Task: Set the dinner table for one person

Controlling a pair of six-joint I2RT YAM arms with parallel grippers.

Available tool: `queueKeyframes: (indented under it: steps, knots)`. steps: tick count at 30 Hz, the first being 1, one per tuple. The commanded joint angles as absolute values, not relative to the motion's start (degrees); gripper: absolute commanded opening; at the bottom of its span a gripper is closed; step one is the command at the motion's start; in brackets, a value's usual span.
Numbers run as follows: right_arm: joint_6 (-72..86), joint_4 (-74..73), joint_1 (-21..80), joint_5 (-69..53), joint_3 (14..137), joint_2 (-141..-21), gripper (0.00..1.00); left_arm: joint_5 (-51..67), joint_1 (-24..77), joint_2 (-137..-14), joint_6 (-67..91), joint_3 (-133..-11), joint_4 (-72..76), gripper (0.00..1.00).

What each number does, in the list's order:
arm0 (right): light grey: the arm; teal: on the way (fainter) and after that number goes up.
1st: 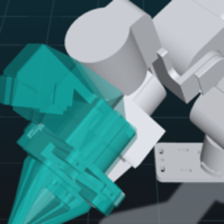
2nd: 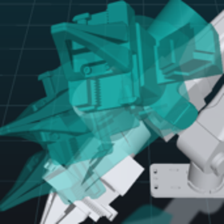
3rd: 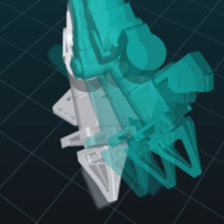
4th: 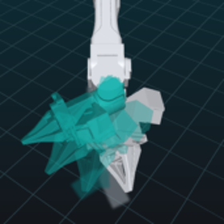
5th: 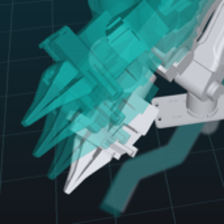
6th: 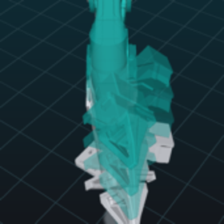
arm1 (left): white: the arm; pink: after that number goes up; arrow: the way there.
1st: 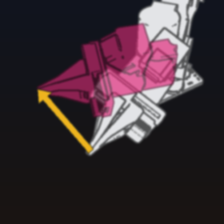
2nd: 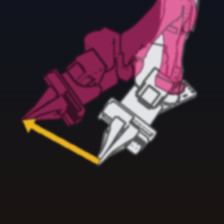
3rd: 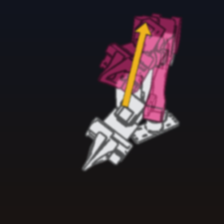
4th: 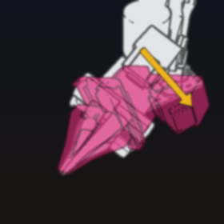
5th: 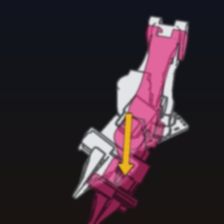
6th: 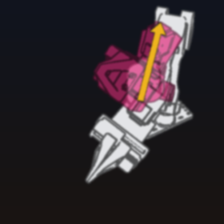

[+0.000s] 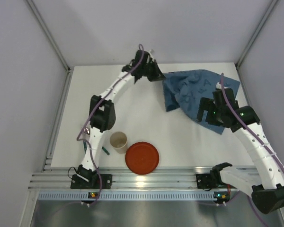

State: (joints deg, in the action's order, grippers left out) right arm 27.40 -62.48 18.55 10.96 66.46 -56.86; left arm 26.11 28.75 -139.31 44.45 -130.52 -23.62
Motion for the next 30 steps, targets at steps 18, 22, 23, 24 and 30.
queueKeyframes:
  steps: [18,22,23,24,30]
  knots:
    - [32.43,-54.67,18.10,8.52,60.47,-65.74,1.00,16.37,12.22,-119.53,23.12,-111.98,-55.37,0.99]
    - [32.43,-53.79,18.02,7.65,59.42,-66.44,1.00,15.55,12.22,-120.67,23.99,-110.92,-53.54,0.99]
    - [32.43,-53.53,18.02,7.39,58.98,-66.62,1.00,15.73,12.22,-120.76,24.08,-110.48,-52.31,0.98]
    - [32.26,-53.26,18.02,7.03,58.28,-66.97,1.00,15.99,12.39,-121.02,24.17,-110.13,-51.42,0.98]
    - [30.94,-53.44,18.02,7.12,58.88,-68.99,1.00,14.95,12.39,-124.36,24.26,-105.30,-50.45,0.98]
